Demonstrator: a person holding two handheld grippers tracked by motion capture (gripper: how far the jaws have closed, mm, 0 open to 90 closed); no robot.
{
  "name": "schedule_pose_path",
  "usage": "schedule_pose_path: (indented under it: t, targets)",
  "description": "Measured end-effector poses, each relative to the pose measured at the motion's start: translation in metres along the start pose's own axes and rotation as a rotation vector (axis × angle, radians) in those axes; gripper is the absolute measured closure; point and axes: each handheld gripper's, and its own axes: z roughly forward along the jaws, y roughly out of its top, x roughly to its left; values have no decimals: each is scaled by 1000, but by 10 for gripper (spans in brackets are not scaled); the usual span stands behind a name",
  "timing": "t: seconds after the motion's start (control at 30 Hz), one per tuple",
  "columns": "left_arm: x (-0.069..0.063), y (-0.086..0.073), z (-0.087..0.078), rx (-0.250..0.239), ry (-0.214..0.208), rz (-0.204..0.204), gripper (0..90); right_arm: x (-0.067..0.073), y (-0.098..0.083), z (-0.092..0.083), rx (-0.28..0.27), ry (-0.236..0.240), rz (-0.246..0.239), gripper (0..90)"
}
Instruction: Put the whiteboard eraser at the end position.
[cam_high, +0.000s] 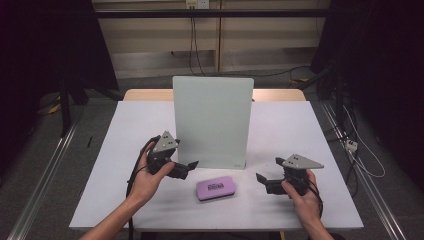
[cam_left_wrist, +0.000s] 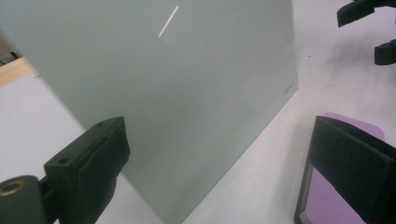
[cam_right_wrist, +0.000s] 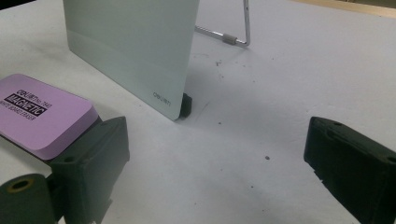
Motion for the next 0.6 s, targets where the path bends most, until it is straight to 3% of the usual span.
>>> schedule_pose_path:
  t: [0.03,0.6]
  targets:
    - [0,-1,-2,-2,3,-17,49,0,0,0,0,0,0,67]
    - [13,-21,-39,-75,94,-74,49,0,0,-1,0,-5,2,67]
